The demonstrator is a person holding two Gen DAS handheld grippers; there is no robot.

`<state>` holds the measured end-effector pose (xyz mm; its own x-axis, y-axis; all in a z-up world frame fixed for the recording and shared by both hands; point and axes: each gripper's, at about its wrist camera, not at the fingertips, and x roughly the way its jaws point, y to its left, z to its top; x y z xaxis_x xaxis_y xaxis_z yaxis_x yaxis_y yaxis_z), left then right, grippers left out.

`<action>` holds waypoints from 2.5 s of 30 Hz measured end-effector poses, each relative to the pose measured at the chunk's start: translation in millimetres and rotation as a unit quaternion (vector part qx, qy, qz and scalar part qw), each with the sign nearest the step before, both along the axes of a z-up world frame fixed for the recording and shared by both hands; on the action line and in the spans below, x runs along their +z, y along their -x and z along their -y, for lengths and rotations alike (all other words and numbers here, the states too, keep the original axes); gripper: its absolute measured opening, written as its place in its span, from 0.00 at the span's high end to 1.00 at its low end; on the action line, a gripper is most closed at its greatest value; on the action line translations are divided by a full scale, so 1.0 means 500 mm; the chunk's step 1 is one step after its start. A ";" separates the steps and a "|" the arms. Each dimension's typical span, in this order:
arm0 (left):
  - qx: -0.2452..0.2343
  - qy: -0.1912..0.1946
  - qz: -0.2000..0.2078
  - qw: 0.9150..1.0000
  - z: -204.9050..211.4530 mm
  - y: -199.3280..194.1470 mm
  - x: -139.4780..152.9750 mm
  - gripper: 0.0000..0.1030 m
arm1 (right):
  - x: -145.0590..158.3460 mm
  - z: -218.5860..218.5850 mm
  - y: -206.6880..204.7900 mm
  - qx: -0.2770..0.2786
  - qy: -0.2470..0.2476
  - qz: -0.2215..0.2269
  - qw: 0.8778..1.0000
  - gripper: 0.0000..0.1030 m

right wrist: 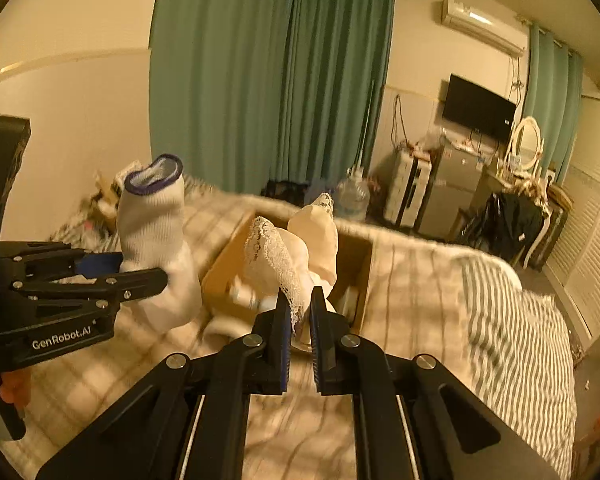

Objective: Organize objects
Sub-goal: 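Lower the sock into the box while the right tool drops the lace cloth in, then grasp the rim of the white paper tube ring with the left tool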

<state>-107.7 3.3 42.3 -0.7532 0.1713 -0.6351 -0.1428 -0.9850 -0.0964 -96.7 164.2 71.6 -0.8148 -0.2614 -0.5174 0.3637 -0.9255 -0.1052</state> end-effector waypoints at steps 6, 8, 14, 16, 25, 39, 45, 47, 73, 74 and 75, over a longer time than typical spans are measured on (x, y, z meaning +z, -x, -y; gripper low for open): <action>0.003 0.021 -0.040 0.999 -0.006 0.106 0.048 0.69 | 0.052 -0.003 0.107 -0.001 0.002 -0.015 1.000 0.93; -0.003 0.017 -0.042 0.999 -0.010 0.140 0.050 0.69 | 0.053 0.000 0.141 -0.002 0.000 -0.014 1.000 0.93; -0.015 0.032 -0.032 0.999 -0.038 0.231 0.003 0.69 | 0.011 0.009 0.257 -0.011 0.000 0.007 1.000 0.93; -0.018 0.033 -0.020 0.999 -0.038 0.259 -0.019 0.69 | -0.015 0.017 0.293 -0.010 -0.004 0.023 1.000 0.93; -0.017 0.045 0.038 0.998 -0.021 0.362 -0.144 0.69 | -0.172 0.026 0.402 -0.005 -0.014 0.095 0.995 0.93; 0.021 0.005 0.035 0.999 0.022 0.300 -0.133 0.27 | -0.123 -0.034 0.325 -0.065 0.020 0.050 0.996 0.43; 0.014 0.014 -0.024 1.000 0.032 0.194 -0.021 0.16 | -0.030 -0.051 0.205 -0.095 0.006 0.014 0.995 0.26; 0.015 0.025 -0.044 0.999 0.029 0.158 0.014 0.01 | -0.005 -0.054 0.165 -0.097 0.005 0.003 0.995 0.21; 0.097 0.050 0.035 0.993 -0.014 0.037 -0.294 0.00 | -0.316 -0.072 0.117 -0.131 -0.034 0.120 0.983 0.03; 0.093 0.052 0.043 0.993 -0.020 0.043 -0.302 0.00 | -0.319 -0.071 0.121 -0.130 -0.033 0.124 0.983 0.03; 0.093 0.057 0.048 0.993 -0.024 0.048 -0.307 0.00 | -0.318 -0.070 0.125 -0.129 -0.032 0.125 0.983 0.03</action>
